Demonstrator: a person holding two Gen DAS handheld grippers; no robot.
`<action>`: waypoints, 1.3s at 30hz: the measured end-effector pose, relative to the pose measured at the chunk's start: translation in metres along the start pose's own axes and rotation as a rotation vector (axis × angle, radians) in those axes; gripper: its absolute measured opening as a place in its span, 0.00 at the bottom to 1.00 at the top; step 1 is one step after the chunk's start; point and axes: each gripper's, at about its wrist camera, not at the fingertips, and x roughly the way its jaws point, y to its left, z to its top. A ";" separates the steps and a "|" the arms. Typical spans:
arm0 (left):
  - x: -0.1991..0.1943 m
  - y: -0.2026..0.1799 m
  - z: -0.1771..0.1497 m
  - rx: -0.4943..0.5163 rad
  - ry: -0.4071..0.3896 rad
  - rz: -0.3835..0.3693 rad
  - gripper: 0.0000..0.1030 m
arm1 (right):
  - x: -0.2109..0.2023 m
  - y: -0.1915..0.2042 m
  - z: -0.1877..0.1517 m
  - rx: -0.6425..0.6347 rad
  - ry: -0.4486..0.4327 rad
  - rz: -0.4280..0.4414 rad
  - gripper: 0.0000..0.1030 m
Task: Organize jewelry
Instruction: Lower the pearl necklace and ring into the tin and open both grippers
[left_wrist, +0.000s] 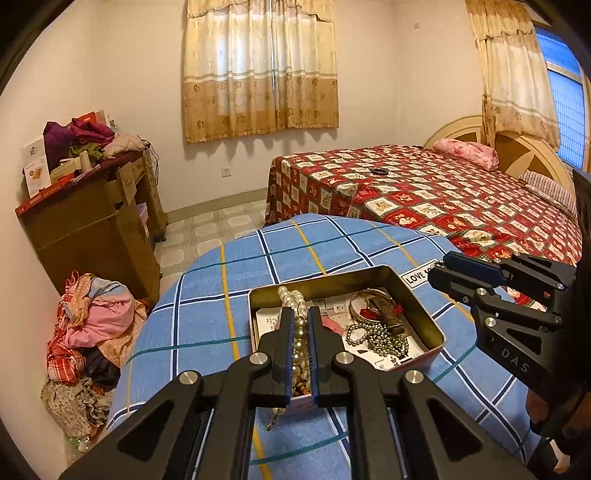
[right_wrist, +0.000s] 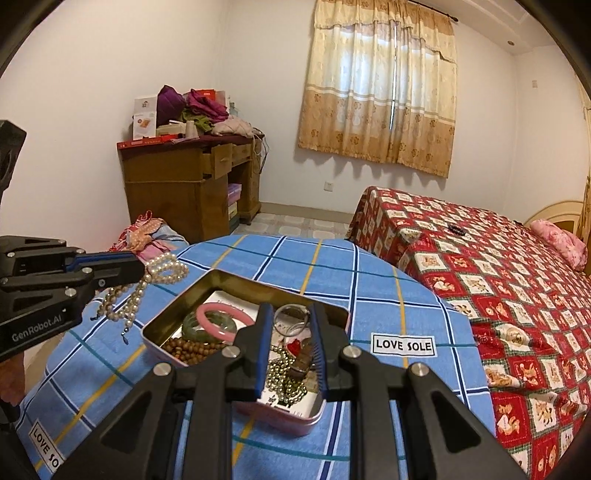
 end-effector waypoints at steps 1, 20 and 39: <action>0.001 0.000 0.001 0.003 0.001 0.000 0.06 | 0.001 0.000 0.001 -0.002 0.000 0.000 0.22; 0.036 0.001 0.016 0.043 0.033 -0.009 0.06 | 0.046 -0.006 0.012 -0.014 0.051 -0.003 0.22; 0.077 0.002 0.012 0.024 0.109 -0.002 0.06 | 0.084 -0.009 0.008 -0.004 0.150 -0.042 0.22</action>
